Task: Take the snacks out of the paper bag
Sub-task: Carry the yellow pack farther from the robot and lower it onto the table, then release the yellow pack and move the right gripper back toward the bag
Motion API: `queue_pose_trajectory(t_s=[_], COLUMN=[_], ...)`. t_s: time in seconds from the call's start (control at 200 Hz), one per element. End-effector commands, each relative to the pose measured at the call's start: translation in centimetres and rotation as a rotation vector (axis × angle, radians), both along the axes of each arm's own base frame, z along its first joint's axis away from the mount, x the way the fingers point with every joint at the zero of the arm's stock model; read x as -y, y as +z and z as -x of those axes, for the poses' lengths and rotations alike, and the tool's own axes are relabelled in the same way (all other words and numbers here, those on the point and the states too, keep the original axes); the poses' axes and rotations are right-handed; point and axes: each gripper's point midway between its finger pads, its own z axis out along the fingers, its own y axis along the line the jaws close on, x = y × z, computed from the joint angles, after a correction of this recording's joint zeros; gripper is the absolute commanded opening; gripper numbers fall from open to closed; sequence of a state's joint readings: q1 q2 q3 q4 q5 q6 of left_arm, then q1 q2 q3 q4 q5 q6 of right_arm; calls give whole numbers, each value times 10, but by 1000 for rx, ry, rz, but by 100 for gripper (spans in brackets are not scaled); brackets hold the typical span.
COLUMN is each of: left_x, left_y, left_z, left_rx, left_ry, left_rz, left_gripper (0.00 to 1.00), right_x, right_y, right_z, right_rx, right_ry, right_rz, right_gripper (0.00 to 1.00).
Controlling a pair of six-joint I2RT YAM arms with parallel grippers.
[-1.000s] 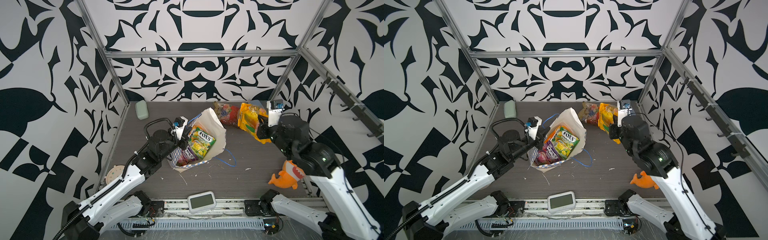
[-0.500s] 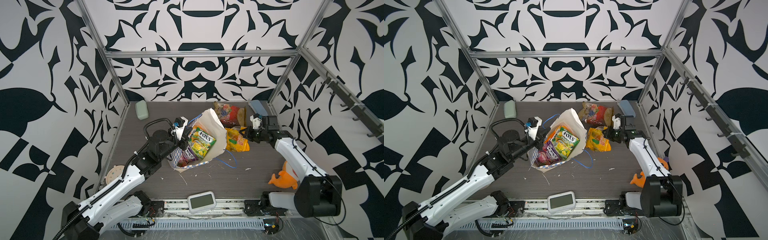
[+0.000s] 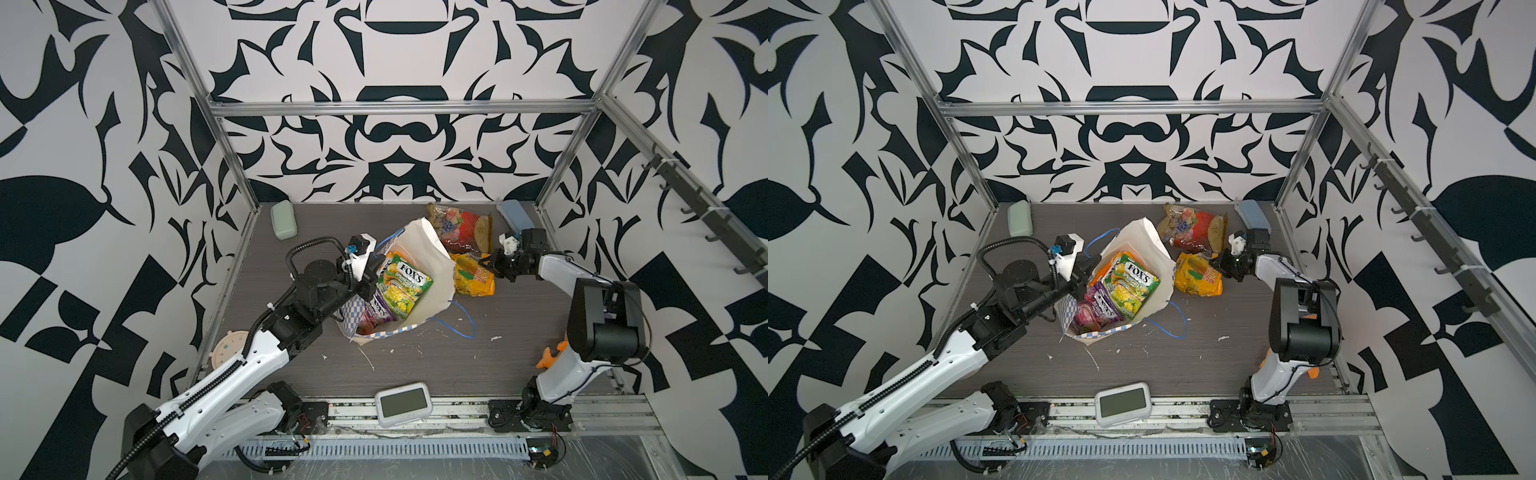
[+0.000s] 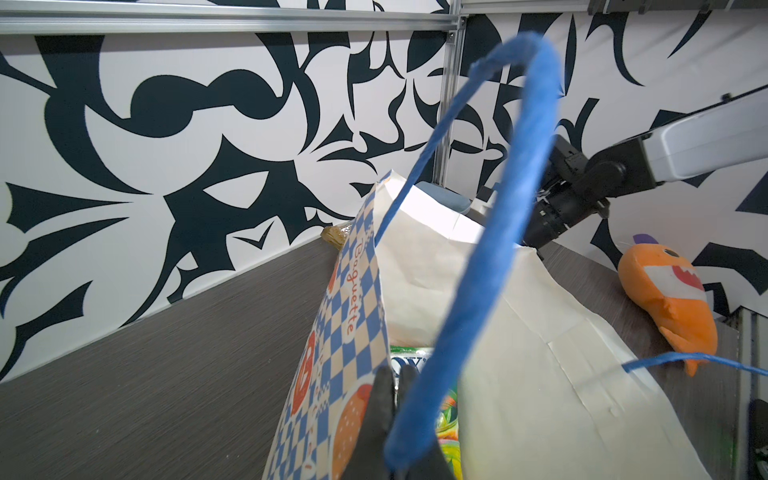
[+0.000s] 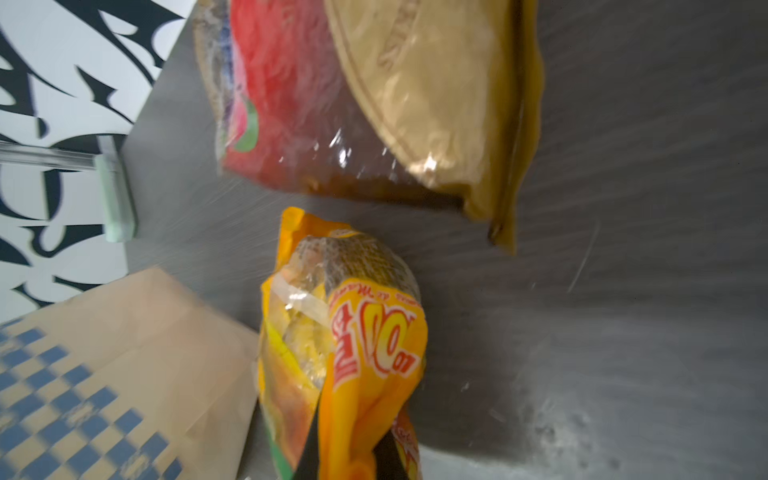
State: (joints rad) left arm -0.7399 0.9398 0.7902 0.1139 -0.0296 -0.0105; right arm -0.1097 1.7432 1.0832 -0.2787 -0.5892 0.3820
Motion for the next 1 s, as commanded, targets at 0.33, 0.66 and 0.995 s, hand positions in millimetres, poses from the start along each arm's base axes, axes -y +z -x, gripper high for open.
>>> queue_pose_trajectory(t_s=[0.33, 0.66, 0.995], left_x=[-4, 0, 4], left_y=[24, 21, 23], left_z=[11, 9, 12], left_rx=[58, 41, 34], left_ry=[-21, -31, -60], left_rz=[69, 59, 61], left_gripper=[0, 0, 0], right_x=[48, 34, 39], right_y=[-35, -7, 68], right_z=[-42, -74, -72], right_rx=[-23, 81, 206], right_ry=[-61, 21, -13], right_rz=[290, 260, 305], right_gripper=[0, 0, 92])
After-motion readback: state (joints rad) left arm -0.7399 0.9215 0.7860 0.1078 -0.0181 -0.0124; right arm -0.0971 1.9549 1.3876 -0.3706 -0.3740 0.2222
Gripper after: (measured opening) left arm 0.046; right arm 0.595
